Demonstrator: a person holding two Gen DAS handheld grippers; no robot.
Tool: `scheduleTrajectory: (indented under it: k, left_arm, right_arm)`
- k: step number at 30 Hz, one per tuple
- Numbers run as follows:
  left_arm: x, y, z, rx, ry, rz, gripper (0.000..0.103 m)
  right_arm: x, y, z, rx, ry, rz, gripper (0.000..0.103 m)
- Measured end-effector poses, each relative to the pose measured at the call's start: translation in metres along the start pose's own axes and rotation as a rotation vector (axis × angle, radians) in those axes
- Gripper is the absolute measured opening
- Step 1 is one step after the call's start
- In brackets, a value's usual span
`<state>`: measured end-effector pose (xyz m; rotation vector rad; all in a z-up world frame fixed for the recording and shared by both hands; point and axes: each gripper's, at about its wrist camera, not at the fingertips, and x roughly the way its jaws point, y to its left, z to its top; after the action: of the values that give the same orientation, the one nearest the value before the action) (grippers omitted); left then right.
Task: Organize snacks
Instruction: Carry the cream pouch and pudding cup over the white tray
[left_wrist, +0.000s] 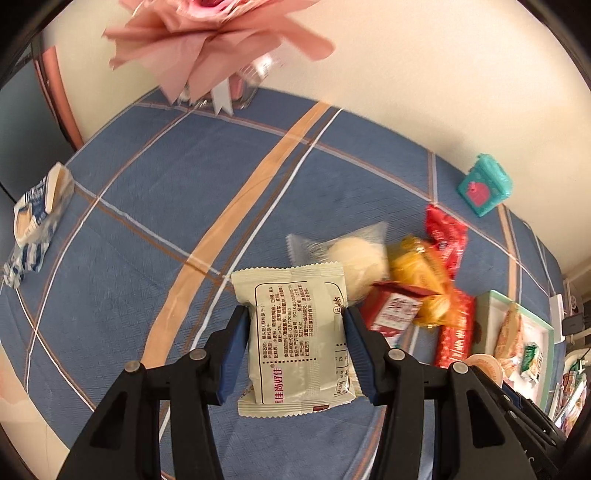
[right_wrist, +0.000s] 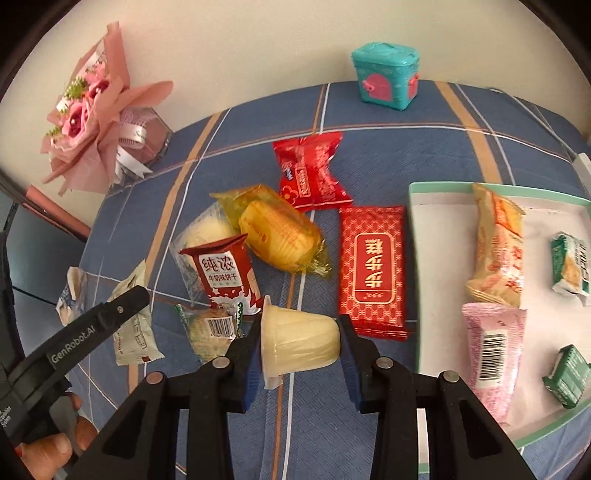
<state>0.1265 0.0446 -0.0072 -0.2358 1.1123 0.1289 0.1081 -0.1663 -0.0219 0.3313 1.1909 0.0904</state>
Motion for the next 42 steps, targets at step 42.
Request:
scheduleTrajectory:
  k: [42]
  left_arm:
    - [0.008, -0.309, -0.140, 0.710, 0.080, -0.224, 0.054]
  right_arm:
    - [-0.062, -0.261, -0.015, 0.552, -0.069, -0.275, 0.040]
